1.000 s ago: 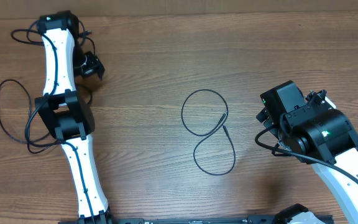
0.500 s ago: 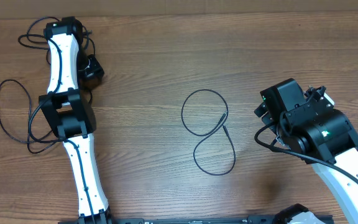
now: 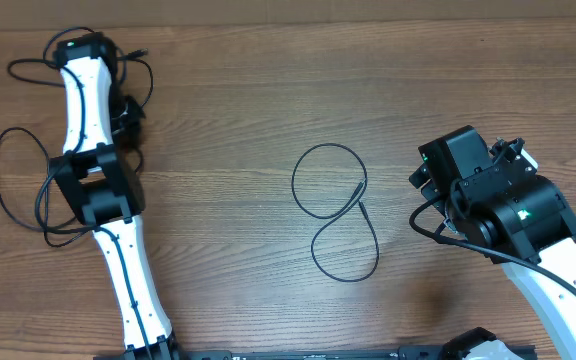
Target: Untangle cables
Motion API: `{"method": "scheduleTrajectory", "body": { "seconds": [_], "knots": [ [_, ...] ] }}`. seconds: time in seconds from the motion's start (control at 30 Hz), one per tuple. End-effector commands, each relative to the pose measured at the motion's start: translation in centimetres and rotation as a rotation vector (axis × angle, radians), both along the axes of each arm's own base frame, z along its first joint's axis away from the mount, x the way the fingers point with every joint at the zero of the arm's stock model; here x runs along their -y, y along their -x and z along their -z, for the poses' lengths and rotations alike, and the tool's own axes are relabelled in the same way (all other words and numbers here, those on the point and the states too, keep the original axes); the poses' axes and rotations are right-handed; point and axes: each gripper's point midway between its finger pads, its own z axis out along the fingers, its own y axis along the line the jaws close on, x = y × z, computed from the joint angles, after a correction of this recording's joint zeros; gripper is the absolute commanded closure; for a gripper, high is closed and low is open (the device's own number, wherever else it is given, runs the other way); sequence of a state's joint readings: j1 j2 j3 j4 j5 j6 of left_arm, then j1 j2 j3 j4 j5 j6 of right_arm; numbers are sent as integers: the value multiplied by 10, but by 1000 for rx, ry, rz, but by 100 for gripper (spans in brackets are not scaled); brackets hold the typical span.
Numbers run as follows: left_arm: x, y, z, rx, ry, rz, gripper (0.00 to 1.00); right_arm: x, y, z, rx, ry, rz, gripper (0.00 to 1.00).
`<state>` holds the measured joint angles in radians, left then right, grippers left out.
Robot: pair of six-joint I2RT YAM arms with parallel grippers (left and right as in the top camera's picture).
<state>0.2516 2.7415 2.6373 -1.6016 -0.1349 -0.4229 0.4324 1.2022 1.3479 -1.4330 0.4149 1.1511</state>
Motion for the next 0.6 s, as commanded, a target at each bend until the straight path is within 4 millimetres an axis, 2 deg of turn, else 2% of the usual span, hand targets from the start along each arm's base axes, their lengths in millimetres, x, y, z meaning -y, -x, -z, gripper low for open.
{"method": "scheduleTrajectory", "body": {
  "seconds": [0.0, 0.43, 0.57],
  "knots": [
    [-21, 12, 4, -34, -27, -43, 85, 2, 1, -4, 16, -4, 0, 0],
    [-71, 38, 2, -50, -14, -163, 93, 2, 2, -3, 11, -2, 0, 0],
    [-80, 43, -12, -40, -8, -180, 96, 2, 1, -4, 13, -3, 0, 0]
  ]
}}
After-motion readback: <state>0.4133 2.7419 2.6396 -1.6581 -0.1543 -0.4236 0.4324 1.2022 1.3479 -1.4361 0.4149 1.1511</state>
